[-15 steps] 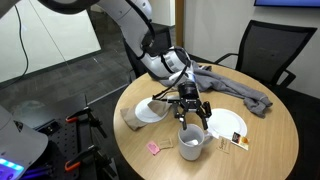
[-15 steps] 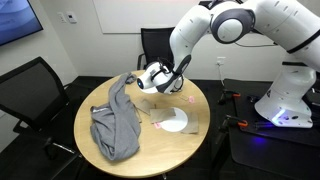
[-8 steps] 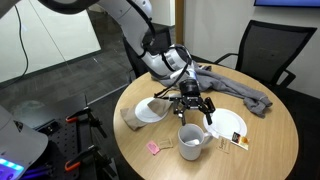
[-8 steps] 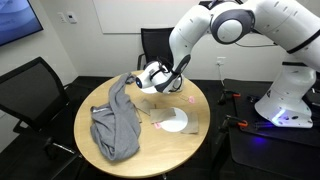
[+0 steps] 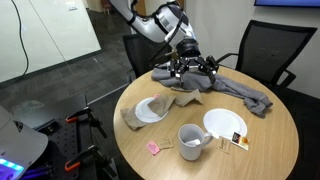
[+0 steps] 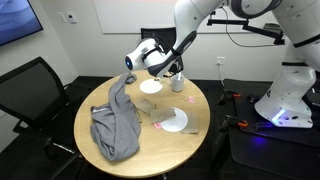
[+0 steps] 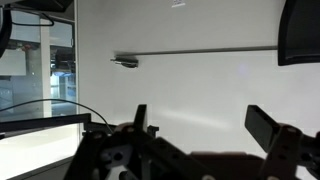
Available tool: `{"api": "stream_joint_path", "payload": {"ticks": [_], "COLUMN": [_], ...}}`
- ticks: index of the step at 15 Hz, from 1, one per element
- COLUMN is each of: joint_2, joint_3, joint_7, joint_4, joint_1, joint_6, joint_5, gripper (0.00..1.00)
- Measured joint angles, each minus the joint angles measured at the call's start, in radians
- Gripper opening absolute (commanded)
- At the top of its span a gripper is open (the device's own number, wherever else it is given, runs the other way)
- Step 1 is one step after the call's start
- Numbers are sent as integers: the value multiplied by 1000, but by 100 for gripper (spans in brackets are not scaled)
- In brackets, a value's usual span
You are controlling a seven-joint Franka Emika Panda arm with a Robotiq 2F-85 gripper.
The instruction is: Take the marker from the table and place in the white cup
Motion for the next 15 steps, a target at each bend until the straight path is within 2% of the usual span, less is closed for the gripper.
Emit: {"api": "stream_joint_path", "payload": {"ticks": [8,15], "joint_2": [-264,-386], "joint_3": [36,84], "joint_7": [0,-16], "joint_4": [-140,-228], "joint_1": [10,10], "joint_6": [-59,-59], "joint_5": [2,9], "gripper": [100,100]}}
